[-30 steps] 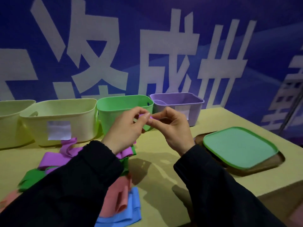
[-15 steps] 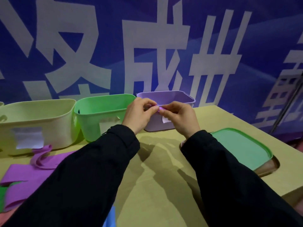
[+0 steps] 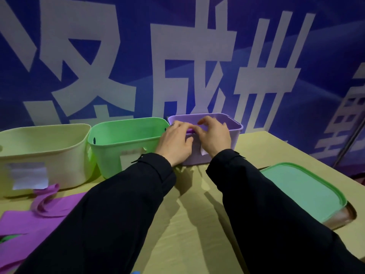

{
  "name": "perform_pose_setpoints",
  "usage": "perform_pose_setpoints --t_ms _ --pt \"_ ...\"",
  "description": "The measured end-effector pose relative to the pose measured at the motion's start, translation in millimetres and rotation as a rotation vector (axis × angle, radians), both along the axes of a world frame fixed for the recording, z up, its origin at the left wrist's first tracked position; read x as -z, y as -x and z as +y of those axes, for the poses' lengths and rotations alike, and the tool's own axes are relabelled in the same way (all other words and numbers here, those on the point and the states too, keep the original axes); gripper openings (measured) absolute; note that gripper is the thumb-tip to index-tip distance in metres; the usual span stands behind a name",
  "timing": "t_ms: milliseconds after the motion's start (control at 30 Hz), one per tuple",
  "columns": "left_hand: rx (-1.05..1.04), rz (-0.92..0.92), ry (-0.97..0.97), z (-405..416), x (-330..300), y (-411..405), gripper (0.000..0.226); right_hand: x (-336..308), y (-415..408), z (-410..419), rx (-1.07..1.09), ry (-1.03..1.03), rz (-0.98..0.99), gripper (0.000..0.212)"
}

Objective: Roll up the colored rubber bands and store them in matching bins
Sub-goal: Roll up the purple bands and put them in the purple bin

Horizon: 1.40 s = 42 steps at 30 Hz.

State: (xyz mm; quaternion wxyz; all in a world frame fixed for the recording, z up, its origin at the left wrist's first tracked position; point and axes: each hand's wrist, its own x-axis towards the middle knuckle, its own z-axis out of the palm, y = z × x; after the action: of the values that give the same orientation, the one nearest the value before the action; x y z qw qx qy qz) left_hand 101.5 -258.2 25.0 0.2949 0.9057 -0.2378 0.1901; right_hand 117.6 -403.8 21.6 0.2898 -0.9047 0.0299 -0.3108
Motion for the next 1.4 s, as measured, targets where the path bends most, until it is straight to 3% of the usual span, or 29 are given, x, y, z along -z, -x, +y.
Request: perform_pose_setpoints --t_ms 167,400,567,800,1033,1133,1267,1400 --pt "-0.029 0.01 0.085 8.3 -3.9 12.6 0.032 -6.6 26.7 9.9 -0.079 -0.02 -0.089 0.024" --pt "-0.1 0.015 0.148 51.7 -11.3 58.7 0.026 -12.8 77.4 47.8 -0.239 -0.072 -0.061 0.025" --pt "-0.216 -0.025 0.127 125.9 -16.7 104.9 0.023 -7.4 104.3 105.3 -0.344 -0.082 -0.029 0.021" --pt "-0.443 0.124 0.251 261.6 16.3 136.6 0.014 12.3 135.5 206.5 -0.557 -0.048 0.046 0.016" --pt "-0.555 0.305 0.051 318.0 57.1 154.2 0.018 41.3 146.2 259.7 -0.602 0.045 0.179 0.015" --pt "-0.554 0.295 -0.056 322.3 64.6 150.4 0.024 47.6 143.9 260.7 -0.621 0.041 0.212 0.014" --pt "-0.597 0.193 -0.393 312.3 76.5 142.6 0.049 59.6 148.1 257.3 -0.699 -0.175 0.183 0.013" --pt "-0.795 0.238 -0.361 295.0 74.0 129.0 0.061 82.5 142.6 247.9 -0.764 -0.399 0.243 0.01"
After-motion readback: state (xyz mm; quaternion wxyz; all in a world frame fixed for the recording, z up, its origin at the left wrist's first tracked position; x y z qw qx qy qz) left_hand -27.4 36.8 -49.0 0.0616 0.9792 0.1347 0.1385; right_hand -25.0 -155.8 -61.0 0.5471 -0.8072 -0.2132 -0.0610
